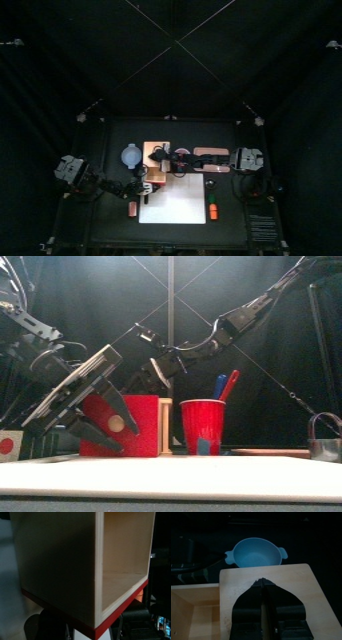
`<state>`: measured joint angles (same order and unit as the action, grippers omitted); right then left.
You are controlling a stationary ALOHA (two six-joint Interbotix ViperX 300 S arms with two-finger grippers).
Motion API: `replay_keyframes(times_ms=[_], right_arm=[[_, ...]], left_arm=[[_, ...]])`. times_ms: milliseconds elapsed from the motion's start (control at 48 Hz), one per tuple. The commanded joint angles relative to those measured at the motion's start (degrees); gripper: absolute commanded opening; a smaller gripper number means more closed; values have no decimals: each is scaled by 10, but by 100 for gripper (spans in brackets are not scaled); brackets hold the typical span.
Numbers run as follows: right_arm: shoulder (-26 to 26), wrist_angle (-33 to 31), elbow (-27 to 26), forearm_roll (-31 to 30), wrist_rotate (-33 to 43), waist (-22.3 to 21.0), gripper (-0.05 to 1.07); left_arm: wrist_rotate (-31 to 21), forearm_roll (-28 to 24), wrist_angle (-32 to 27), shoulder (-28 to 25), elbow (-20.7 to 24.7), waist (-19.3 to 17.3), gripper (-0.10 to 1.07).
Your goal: Grab sushi roll
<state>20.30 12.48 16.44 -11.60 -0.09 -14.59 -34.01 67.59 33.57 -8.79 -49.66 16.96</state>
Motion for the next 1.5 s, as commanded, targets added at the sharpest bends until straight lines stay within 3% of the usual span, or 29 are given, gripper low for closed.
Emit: replay_keyframes(times_ms=[0, 521, 729, 938, 1250, 1479], right_arm=[[-4, -11, 2, 1, 0, -1, 3], [-4, -17, 1, 0, 0, 1, 3], [-4, -21, 1, 0, 0, 1, 3], [-5, -25, 1, 0, 0, 2, 3], [-8, -40, 0, 1, 0, 4, 3], [-28, -50, -2, 0, 0, 14, 3]], left_arm=[[0, -5, 2, 4, 15, 7, 74], [1, -7, -51, 3, 36, 18, 82], [-1, -6, -98, 28, 9, 35, 82], [7, -18, -126, 101, -34, 36, 82], [27, -116, -148, 250, -95, 31, 82], [57, -178, -142, 351, -156, -4, 82]])
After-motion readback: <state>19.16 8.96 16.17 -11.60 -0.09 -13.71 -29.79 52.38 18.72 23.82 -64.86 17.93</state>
